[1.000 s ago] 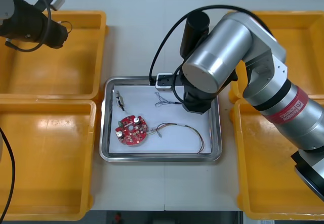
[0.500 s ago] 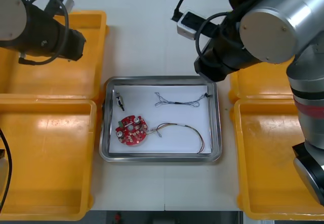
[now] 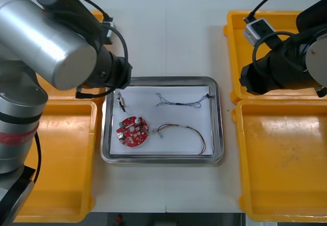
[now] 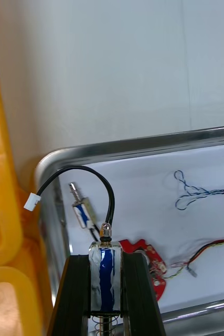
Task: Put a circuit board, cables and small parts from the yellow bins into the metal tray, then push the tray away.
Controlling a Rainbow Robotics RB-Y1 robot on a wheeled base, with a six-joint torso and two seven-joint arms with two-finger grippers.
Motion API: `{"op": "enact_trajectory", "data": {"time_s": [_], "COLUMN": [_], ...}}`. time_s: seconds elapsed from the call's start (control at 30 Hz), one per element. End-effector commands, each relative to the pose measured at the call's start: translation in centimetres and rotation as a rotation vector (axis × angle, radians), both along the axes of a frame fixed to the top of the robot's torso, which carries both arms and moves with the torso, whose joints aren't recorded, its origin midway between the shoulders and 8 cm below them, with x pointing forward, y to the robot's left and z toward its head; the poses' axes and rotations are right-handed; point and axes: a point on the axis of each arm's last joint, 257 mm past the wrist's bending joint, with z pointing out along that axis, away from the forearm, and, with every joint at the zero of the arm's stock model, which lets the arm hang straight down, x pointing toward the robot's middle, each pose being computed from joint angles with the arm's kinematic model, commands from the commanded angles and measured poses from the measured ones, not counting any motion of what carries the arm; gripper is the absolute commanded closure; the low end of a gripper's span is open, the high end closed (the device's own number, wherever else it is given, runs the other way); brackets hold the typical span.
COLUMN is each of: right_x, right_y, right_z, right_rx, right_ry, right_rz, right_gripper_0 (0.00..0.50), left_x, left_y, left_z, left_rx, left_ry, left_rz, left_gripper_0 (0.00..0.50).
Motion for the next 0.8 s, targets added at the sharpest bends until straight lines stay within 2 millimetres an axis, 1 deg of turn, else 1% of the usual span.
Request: {"op": "enact_trajectory", "data": {"time_s": [0.03, 0.07, 0.13, 0.2, 0.23, 0.33, 0.37, 0.43, 0.47, 0.53, 0.57, 0.67, 0.8], "right_x": [-0.2, -0.3, -0.5, -0.8, -0.9, -1.7, -1.8, -2.5, -2.7, -3.6, -3.8, -4.9, -5.8], "right_y": [-2.8, -3.0, -4.3, -5.3, -5.7, -7.8, -8.1, -9.3, -9.7, -11.1, -11.4, -13.0, -14.7], "right_z": [1.2, 1.1, 0.7, 0.4, 0.3, -0.1, -0.1, -0.6, -0.7, -1.4, -1.5, -2.3, -2.9], "right_rx": [0.122, 0.132, 0.158, 0.176, 0.179, 0.217, 0.223, 0.238, 0.239, 0.245, 0.249, 0.271, 0.267], "right_ry": [-0.017, -0.015, -0.002, 0.008, 0.011, 0.030, 0.032, 0.051, 0.055, 0.077, 0.081, 0.103, 0.112], "right_rz": [-0.176, -0.190, -0.242, -0.271, -0.278, -0.325, -0.331, -0.357, -0.363, -0.391, -0.396, -0.434, -0.478], "right_gripper_0": [0.000, 0.000, 0.000, 0.000, 0.000, 0.000, 0.000, 0.000, 0.000, 0.000, 0.000, 0.000, 0.000], "left_x": [-0.6, -0.6, -0.3, 0.0, 0.1, 0.7, 0.8, 1.4, 1.5, 2.1, 2.2, 2.8, 3.1], "left_y": [-3.8, -4.0, -4.7, -5.1, -5.1, -5.3, -5.4, -5.4, -5.5, -5.4, -5.5, -5.4, -5.3], "left_z": [-1.9, -2.3, -3.8, -4.8, -5.2, -7.4, -7.8, -9.1, -9.4, -10.3, -10.4, -11.4, -11.7], "left_rx": [0.039, 0.041, 0.046, 0.056, 0.058, 0.061, 0.056, 0.047, 0.044, 0.052, 0.053, 0.058, 0.054], "left_ry": [-0.012, -0.010, 0.006, 0.014, 0.017, 0.034, 0.037, 0.039, 0.040, 0.031, 0.029, 0.026, 0.023], "left_rz": [-0.076, -0.072, -0.070, -0.068, -0.066, -0.061, -0.061, -0.063, -0.062, -0.061, -0.060, -0.056, -0.051], "left_gripper_0": [0.500, 0.500, 0.498, 0.500, 0.498, 0.499, 0.500, 0.500, 0.500, 0.499, 0.499, 0.500, 0.494]}}
